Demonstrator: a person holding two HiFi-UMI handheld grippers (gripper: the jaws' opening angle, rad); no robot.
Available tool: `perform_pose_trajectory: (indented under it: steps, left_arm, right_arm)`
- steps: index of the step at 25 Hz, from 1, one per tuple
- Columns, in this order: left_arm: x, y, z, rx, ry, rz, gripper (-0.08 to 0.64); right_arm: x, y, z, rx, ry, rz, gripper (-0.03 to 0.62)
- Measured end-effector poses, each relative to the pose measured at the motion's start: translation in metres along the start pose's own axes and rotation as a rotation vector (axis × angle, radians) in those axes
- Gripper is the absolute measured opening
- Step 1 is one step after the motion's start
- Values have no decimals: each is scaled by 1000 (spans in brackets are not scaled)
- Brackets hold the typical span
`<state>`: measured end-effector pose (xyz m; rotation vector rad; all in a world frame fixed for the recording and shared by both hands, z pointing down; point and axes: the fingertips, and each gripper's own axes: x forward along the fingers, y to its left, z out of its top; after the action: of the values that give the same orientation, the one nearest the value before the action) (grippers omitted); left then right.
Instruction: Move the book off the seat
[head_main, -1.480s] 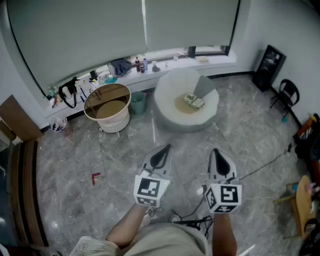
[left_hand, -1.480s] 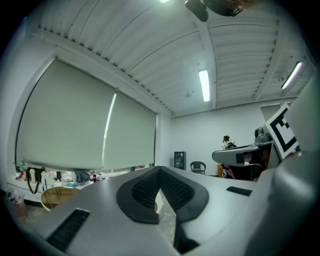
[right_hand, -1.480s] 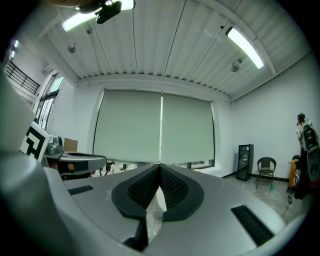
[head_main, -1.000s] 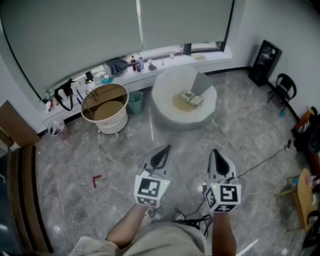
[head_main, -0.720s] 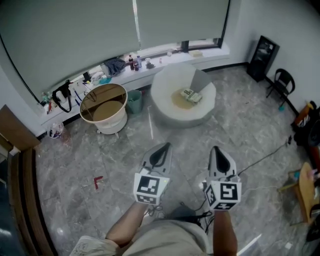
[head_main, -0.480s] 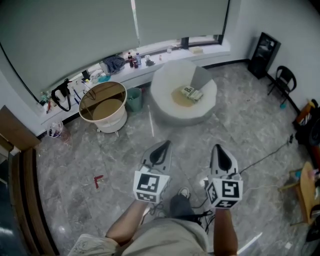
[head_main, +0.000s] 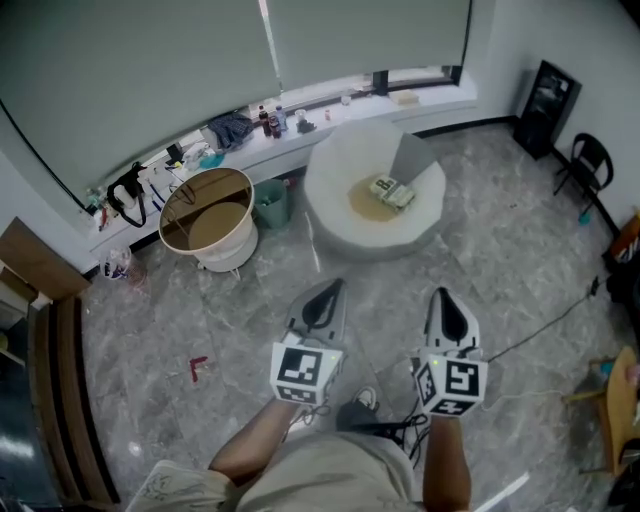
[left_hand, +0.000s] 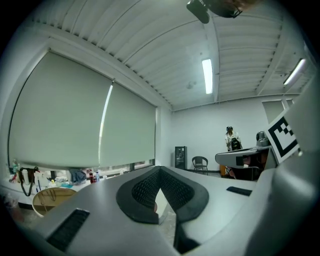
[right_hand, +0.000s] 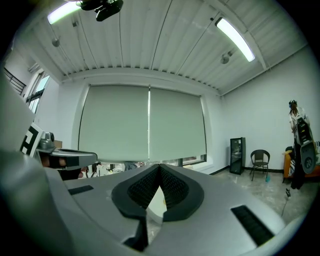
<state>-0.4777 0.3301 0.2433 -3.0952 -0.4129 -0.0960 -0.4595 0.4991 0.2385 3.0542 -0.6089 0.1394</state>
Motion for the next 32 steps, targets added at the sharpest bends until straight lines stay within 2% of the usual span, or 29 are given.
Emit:
perform_pose_trajectory:
  steps: [6, 13, 23, 29, 32]
  left_arm:
    - [61, -5, 5, 25, 8, 54, 3]
    - [107, -8, 2, 21, 19, 77, 3]
    - [165, 14, -11, -20, 20, 59, 3]
    - [225, 44, -12, -27, 12, 32, 3]
    - [257, 65, -11, -5, 7, 16, 3]
  right_arm:
    - [51, -40, 0, -1, -4, 34, 5]
    - [85, -59, -3, -13, 9, 59, 5]
    - [141, -70, -10, -38, 42, 52, 5]
    - [202, -79, -10, -57, 67, 31, 5]
    - [240, -79, -7, -71, 86, 24, 5]
